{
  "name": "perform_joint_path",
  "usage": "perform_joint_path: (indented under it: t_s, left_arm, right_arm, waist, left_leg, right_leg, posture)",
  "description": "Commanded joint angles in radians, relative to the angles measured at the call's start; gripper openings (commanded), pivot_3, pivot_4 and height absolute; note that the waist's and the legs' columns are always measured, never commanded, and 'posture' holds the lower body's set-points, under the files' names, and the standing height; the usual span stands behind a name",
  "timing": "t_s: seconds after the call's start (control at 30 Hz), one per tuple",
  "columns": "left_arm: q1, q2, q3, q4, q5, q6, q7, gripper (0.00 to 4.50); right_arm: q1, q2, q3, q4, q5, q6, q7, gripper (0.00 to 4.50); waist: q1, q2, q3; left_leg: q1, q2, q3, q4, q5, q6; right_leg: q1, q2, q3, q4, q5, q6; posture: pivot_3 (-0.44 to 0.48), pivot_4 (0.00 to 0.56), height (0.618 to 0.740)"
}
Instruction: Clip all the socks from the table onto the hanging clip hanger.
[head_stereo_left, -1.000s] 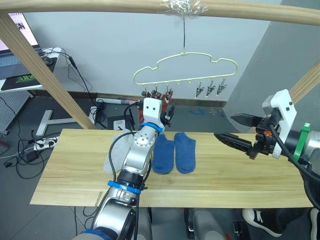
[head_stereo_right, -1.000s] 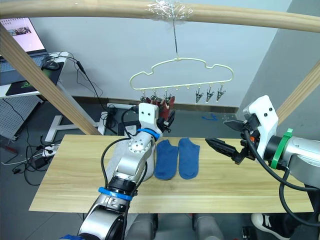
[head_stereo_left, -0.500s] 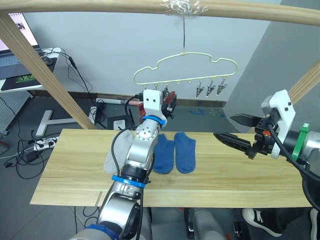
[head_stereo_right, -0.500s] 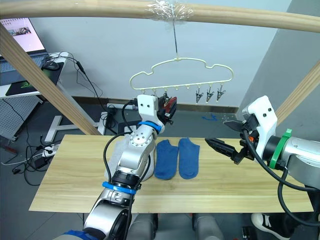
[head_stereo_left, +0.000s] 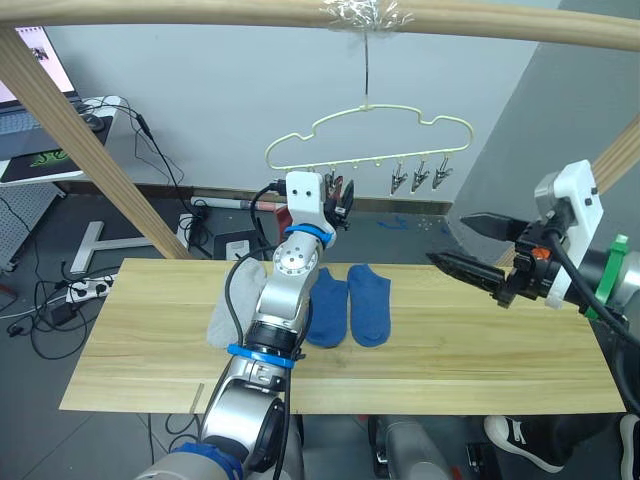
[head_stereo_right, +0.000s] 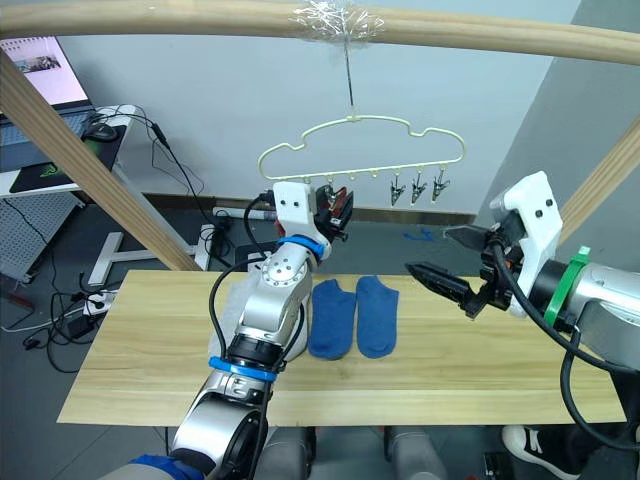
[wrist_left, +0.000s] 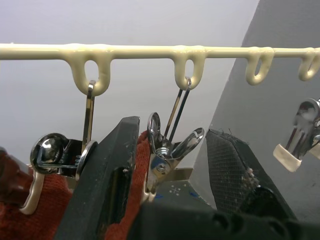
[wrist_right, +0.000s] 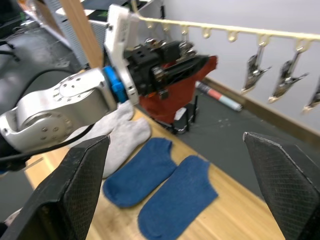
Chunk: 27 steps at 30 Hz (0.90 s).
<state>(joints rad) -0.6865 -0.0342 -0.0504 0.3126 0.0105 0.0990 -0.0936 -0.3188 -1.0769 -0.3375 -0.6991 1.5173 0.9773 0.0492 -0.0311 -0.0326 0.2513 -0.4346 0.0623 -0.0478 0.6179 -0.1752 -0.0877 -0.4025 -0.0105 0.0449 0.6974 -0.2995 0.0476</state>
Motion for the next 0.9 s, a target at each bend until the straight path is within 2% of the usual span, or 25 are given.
perform_joint_path:
  t_s: [0.03,0.43,0.57,0.7,0.9]
  left_arm:
    - [-0.024,-0.006,0.004,-0.017,-0.006,-0.021,0.006,2.39]
    - [-0.026,-0.01,0.007,-0.018,-0.01,-0.024,0.008,2.39]
    - [-0.031,-0.012,0.012,-0.011,-0.009,-0.028,0.012,1.21]
    - [-0.031,-0.012,0.014,-0.014,-0.008,-0.027,0.011,0.26]
    - [-0.029,-0.011,0.015,-0.018,-0.013,-0.018,0.003,0.23]
  right_arm:
    - [-0.017,-0.013,-0.02,0.001,0.022,-0.033,-0.025,4.48]
    - [-0.008,-0.012,-0.021,0.007,0.019,-0.036,-0.037,4.48]
    - [0.0,-0.011,-0.024,0.006,0.018,-0.035,-0.033,4.5]
    - [0.009,-0.011,-0.026,0.003,0.02,-0.036,-0.031,4.5]
    - [0.017,-0.01,-0.024,0.001,0.019,-0.038,-0.029,4.5]
  waist:
    - [0.0,0.0,0.0]
    - [0.0,0.0,0.0]
    - [0.0,0.0,0.0]
    - [0.0,0.0,0.0]
    - [0.0,0.0,0.0]
  left_leg:
    - [0.0,0.0,0.0,0.0,0.0,0.0]
    - [0.0,0.0,0.0,0.0,0.0,0.0]
    - [0.0,0.0,0.0,0.0,0.0,0.0]
    - [0.0,0.0,0.0,0.0,0.0,0.0]
    - [0.0,0.0,0.0,0.0,0.0,0.0]
  right_leg:
    - [0.0,0.0,0.0,0.0,0.0,0.0]
    - [0.0,0.0,0.0,0.0,0.0,0.0]
    - [0.0,0.0,0.0,0.0,0.0,0.0]
    - [0.0,0.0,0.0,0.0,0.0,0.0]
    - [0.0,0.0,0.0,0.0,0.0,0.0]
  posture:
    - [-0.076,0.212,0.74]
    - [-0.077,0.216,0.74]
    - [-0.077,0.216,0.74]
    - [-0.077,0.218,0.74]
    - [-0.075,0.22,0.74]
